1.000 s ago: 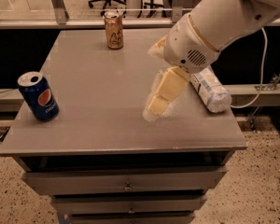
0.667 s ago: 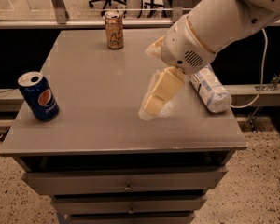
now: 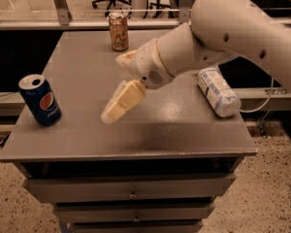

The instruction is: Pick pepsi can

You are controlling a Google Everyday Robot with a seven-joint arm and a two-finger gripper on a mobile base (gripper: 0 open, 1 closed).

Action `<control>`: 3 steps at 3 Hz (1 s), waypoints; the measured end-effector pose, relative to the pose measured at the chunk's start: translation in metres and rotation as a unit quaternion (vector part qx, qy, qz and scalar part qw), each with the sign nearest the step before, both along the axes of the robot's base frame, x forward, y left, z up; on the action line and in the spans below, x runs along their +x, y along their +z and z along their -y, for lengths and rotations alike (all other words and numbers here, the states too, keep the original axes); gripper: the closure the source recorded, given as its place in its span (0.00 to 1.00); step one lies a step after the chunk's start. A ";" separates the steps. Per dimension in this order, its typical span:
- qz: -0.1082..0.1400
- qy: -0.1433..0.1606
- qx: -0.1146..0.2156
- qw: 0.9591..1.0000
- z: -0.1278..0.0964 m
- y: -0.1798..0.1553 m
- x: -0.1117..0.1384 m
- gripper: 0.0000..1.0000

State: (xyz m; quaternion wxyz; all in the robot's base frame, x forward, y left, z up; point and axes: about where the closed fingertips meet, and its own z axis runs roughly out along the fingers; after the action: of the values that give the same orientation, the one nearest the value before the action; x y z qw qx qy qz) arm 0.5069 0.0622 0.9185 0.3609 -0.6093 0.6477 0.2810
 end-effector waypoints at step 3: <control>-0.005 0.070 0.147 0.987 -0.121 -0.026 0.008 0.00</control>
Offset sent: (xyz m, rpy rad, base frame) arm 0.0192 0.1325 -0.0279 0.3390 -0.0029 0.1510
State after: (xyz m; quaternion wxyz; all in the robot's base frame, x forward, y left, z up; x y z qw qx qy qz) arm 0.5145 0.1829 0.8922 0.4230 -0.5917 0.5570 0.4008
